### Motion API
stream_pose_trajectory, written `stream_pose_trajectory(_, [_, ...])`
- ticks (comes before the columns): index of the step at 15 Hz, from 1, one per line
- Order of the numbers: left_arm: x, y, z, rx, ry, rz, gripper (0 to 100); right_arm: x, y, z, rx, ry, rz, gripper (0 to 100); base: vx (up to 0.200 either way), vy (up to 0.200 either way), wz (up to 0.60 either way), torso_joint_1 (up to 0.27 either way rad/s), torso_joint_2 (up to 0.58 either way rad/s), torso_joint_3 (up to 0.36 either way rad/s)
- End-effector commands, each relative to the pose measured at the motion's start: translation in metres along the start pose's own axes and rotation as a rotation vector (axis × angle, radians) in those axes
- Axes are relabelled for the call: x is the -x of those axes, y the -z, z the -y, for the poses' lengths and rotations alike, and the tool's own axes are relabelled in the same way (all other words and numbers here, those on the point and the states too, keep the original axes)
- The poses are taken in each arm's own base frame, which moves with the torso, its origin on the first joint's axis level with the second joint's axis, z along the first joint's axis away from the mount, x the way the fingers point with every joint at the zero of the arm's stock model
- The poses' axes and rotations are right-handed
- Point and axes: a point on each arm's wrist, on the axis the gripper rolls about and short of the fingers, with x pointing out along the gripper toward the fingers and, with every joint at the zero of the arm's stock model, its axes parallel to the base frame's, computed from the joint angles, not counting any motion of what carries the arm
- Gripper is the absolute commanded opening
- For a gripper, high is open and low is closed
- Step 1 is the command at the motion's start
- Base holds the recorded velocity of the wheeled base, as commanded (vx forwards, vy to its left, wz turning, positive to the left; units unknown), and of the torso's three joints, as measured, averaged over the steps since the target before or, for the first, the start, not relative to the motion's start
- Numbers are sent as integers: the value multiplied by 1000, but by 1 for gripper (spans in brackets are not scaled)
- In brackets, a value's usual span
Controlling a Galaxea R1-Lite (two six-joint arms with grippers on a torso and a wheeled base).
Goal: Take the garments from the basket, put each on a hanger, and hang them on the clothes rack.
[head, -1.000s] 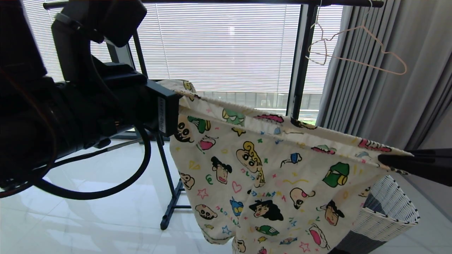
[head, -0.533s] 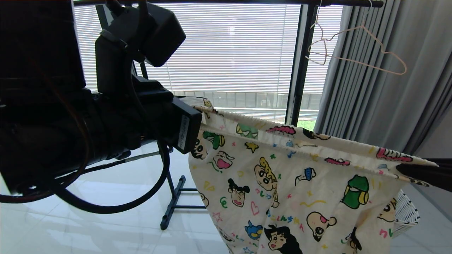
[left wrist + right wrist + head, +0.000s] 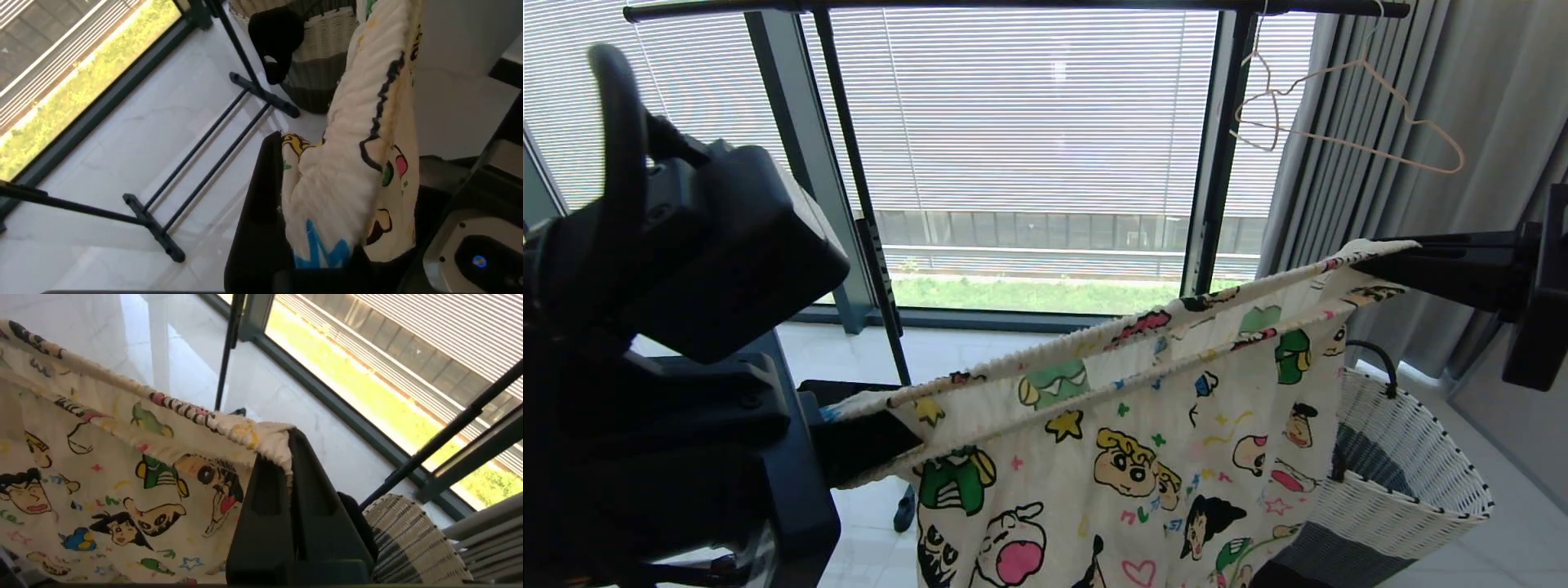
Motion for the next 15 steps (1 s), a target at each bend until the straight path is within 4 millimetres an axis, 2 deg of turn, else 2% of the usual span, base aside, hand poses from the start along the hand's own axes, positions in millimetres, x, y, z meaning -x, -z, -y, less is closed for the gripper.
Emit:
stream_pose_trajectory(1, [4,1,0,0,-1,9,0,-8,3,1,-3,-4,-23,0,0,0,0,0,0,0])
stream_pose_trajectory(3, [-7,-1,-8,25,-47,5,0,-2,6,-1,-6,-6,-31,0,0,0,0,0,0,0])
stream_pose_trajectory(5, [-21,-12,-23,61,-138,100,0,7,14,-4,-10,-12,-63,0,0,0,0,0,0,0])
stream_pose_trajectory(8, [-27,-13,-25,66,-163,111,0,7,18,-5,-13,-17,-86,0,0,0,0,0,0,0])
stream_pose_trajectory(9, [-29,-11,-25,64,-162,103,0,7,19,-5,-14,-20,-91,100,0,0,0,0,0,0])
stream_pose_trajectory(12, [-35,-8,-26,68,-211,63,0,14,27,-9,-14,-28,-100,100,0,0,0,0,0,0])
stream_pose_trajectory(15, [-45,1,-33,78,-334,-19,0,30,45,-12,-23,-2,-128,100,0,0,0,0,0,0])
